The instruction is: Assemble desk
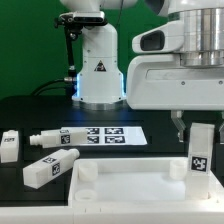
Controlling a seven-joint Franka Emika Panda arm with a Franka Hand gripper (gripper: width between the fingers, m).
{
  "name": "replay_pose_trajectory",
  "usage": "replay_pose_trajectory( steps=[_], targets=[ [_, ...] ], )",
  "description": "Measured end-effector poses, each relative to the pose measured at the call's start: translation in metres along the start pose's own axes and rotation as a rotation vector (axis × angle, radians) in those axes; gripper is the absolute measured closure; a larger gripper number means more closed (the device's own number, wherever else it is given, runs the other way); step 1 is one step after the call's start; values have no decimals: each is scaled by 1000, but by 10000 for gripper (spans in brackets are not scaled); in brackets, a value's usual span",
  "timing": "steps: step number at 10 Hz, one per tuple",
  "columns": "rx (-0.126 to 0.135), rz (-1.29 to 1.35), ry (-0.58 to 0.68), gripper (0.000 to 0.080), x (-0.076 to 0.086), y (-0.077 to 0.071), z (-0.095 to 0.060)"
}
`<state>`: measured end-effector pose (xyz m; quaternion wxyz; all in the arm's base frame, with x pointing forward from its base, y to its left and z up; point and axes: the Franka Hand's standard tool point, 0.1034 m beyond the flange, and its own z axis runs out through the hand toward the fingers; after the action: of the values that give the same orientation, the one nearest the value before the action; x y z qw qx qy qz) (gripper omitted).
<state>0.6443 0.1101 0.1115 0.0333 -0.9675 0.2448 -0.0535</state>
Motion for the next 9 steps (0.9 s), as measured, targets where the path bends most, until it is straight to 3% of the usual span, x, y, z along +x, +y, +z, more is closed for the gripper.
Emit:
replay_pose_trajectory(
  steps=[2,6,8,9],
  targets=[
    [-3,302,-2,511,2,4,0],
    [-6,479,-7,510,2,6,0],
    [6,884,-38,510,-1,8,0],
    [35,1051,-60,510,-2,8,0]
  ],
)
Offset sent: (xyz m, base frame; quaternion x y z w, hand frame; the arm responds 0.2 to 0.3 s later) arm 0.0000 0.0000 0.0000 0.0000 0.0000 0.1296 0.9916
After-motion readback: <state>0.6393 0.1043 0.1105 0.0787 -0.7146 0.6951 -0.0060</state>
